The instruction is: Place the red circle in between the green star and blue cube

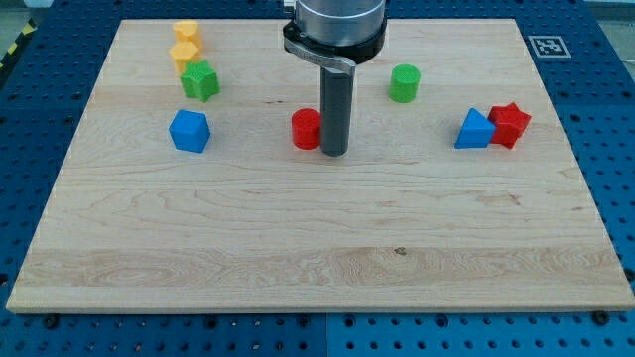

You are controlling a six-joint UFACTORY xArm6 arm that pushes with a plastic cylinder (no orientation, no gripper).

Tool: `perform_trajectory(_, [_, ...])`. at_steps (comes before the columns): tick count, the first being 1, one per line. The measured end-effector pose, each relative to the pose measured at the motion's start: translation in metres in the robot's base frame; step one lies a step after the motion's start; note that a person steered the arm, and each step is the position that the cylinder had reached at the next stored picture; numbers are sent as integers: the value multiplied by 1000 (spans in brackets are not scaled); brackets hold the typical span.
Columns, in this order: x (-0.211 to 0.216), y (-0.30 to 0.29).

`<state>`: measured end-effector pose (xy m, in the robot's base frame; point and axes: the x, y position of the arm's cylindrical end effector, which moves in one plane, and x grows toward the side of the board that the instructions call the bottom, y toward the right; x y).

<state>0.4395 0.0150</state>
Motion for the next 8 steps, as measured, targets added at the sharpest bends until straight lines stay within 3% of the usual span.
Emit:
perform_trajectory(2, [-13, -1])
perform_trajectory(8, [-45, -137])
